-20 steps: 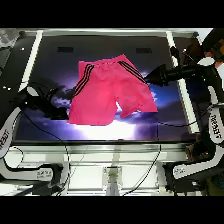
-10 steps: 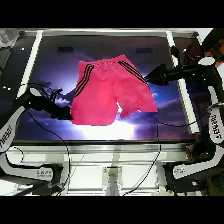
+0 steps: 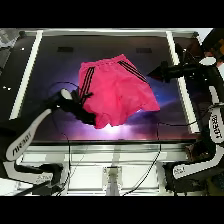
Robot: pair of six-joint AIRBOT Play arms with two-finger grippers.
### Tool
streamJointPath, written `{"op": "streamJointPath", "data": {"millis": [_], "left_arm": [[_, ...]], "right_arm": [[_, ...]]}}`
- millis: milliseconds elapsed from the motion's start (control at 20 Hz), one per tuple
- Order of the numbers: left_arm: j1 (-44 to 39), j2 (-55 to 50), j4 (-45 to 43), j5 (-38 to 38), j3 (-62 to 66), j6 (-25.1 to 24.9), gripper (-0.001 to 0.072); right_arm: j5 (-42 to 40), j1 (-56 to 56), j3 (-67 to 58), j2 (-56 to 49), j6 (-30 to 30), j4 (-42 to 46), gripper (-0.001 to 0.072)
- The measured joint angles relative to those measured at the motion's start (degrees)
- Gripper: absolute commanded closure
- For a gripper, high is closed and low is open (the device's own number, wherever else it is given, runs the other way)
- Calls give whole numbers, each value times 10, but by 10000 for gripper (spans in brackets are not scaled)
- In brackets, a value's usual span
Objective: Fold the clothes and pants, and hang the long-sleeved shirts on hangers.
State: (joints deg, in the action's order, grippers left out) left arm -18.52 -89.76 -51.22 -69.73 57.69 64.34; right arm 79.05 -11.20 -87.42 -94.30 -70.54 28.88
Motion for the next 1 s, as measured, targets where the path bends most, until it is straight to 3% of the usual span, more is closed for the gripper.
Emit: {"op": "streamJointPath", "data": {"millis": [350,450,500,600,700,900,1000], "left_arm": [[-176,-2,151,165,6,18,683],[-206,-6,207,203,13,0,680],[-220,-9,243,221,17,-17,625],[-240,-13,314,249,22,-52,476],[-252,-15,375,265,25,-83,473],[-255,-17,441,275,37,-112,474],[-237,-16,456,277,47,-127,490]], "right_arm": [[-45,-43,-53,0,-40,44,694],[-54,-50,-66,0,-47,51,592],[-58,-51,-71,0,-48,53,528],[-63,-53,-76,0,-51,55,499],[-67,-54,-80,0,-53,56,498],[-68,-55,-82,0,-54,58,515],[-63,-55,-83,0,-54,58,701]]}}
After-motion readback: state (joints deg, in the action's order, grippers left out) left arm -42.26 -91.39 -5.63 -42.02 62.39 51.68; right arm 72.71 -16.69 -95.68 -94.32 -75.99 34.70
